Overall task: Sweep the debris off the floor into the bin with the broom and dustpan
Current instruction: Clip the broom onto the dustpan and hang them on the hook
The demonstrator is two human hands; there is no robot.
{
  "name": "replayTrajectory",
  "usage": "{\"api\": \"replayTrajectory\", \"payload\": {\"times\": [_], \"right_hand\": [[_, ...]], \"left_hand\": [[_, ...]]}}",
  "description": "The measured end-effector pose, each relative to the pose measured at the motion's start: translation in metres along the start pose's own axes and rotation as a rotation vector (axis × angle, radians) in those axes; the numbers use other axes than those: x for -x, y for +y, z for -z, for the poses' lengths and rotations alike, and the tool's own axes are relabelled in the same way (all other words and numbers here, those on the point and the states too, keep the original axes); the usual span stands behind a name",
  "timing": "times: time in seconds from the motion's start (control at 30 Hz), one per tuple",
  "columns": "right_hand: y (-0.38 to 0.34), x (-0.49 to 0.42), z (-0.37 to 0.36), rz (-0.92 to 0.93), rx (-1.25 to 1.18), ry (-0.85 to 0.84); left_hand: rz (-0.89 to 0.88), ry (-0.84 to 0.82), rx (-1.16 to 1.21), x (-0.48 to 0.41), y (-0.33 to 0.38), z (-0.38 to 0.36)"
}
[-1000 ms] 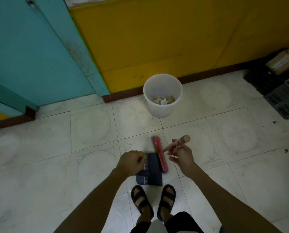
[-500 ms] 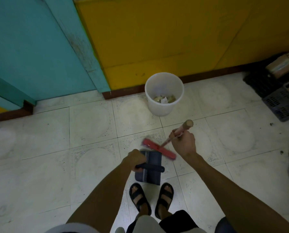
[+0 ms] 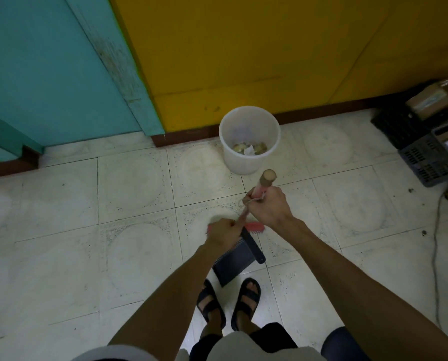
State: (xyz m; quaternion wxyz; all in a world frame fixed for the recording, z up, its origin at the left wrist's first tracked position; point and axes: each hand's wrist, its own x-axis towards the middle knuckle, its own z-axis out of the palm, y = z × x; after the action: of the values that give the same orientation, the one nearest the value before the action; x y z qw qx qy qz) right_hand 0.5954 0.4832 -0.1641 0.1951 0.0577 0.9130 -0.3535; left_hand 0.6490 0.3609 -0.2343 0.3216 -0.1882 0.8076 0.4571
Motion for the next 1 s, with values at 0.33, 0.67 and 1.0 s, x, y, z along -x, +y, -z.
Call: {"api": "replayTrajectory", "payload": {"times": [0.33, 0.67, 1.0], "right_hand": [[-0.018, -0.011, -0.014, 0.134, 0.125, -0.148], [-0.041, -0.01, -0.015, 0.276, 0.177, -0.299], [-0.039, -0.006, -0.022, 0.345, 0.203, -0.37]], "left_hand": [[-0.047, 0.125, -0.046, -0.006, -0.03, -0.012], [-0.079, 0.2, -0.077, -0.013, -0.04, -0.021], [-0.076, 0.213, 0.035, -0.02, -0.051, -0.012]]}}
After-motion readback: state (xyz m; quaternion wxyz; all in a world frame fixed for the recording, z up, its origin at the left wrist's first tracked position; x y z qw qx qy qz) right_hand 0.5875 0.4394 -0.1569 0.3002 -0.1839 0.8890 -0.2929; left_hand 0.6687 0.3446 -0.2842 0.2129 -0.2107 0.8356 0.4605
